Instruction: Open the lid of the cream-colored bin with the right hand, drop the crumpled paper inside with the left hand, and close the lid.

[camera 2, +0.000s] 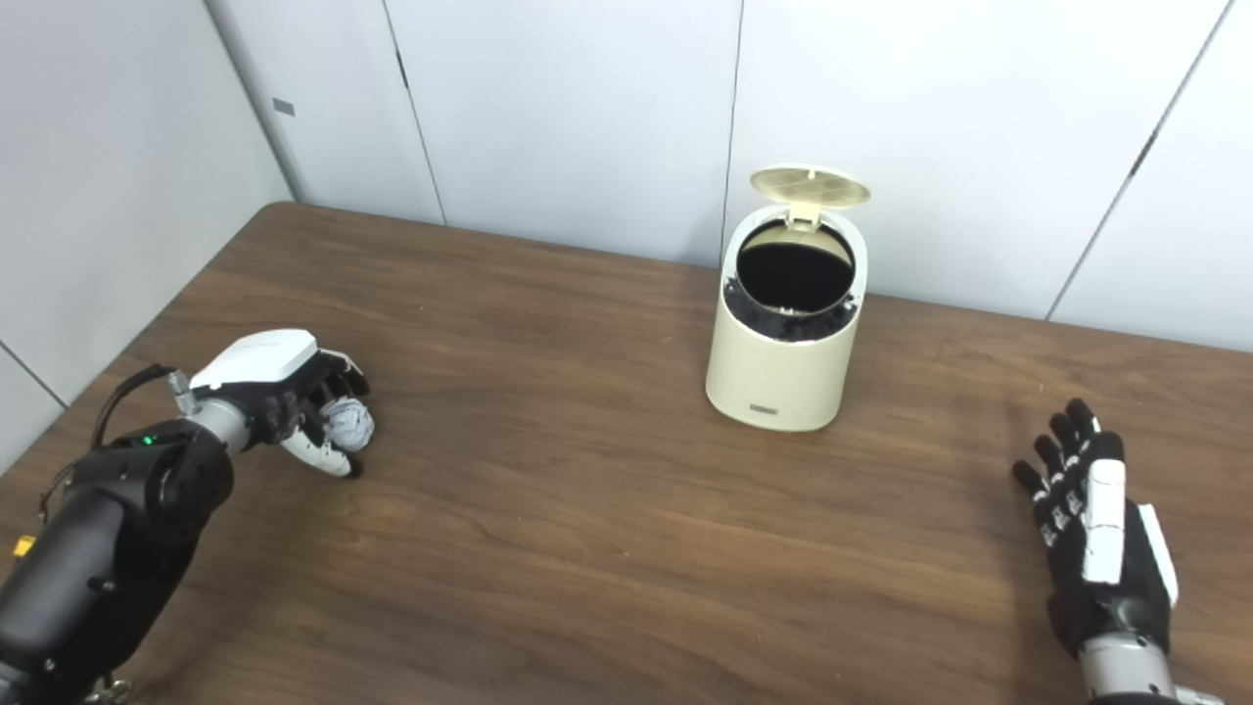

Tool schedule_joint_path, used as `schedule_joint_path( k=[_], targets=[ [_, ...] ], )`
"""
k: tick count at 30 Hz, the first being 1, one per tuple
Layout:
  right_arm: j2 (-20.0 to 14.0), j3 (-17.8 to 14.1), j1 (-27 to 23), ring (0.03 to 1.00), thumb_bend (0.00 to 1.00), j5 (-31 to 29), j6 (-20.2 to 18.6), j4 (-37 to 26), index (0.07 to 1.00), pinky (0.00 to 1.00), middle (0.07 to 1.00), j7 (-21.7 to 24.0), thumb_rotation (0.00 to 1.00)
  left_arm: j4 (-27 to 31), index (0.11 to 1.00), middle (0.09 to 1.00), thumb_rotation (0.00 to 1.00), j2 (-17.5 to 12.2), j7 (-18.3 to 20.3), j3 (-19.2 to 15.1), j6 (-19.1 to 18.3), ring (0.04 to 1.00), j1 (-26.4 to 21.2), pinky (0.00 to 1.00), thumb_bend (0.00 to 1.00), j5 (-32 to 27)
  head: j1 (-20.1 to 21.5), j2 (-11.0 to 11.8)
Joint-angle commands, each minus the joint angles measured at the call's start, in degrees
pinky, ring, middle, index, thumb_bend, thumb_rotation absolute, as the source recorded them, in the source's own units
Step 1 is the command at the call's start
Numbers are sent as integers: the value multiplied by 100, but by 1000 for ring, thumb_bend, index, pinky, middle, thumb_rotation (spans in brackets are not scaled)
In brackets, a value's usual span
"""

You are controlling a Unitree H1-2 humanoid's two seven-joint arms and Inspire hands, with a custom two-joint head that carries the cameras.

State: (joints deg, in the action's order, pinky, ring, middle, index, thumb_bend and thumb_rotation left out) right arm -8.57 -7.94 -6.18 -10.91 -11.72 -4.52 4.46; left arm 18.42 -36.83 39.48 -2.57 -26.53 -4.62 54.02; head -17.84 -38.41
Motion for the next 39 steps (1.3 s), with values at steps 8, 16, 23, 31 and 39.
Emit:
schedule_joint_path(
  k=[8, 16, 23, 31, 39],
  targets=[
    [-39, -45, -177, 968, 560, -15, 76, -167, 964, 916, 969, -26, 1000, 71, 729, 690, 0, 60, -5, -123, -31, 629, -147, 525, 774, -2, -14, -49],
    [-27, -62, -164, 965, 560, -63, -11, -233, 981, 928, 954, -29, 1000, -28, 492, 503, 0, 379, -458, -229, -24, 429, -202, 414, 508, 121, -23, -73],
    [1, -95, -161, 970, 552, -150, -9, -250, 985, 936, 928, -19, 1000, -156, 448, 530, 0, 356, -859, -136, 36, 459, -202, 416, 500, 109, -39, -75],
    [-14, -106, -177, 978, 534, -274, 36, -206, 999, 994, 925, 51, 1000, -114, 450, 526, 0, 284, -779, -55, -20, 471, -206, 428, 501, 143, -45, -91],
    [23, -94, -189, 971, 552, -290, 29, -210, 994, 999, 918, 9, 1000, 56, 456, 521, 0, 239, -890, -57, 79, 456, -200, 424, 502, -72, 43, -101]
  ],
)
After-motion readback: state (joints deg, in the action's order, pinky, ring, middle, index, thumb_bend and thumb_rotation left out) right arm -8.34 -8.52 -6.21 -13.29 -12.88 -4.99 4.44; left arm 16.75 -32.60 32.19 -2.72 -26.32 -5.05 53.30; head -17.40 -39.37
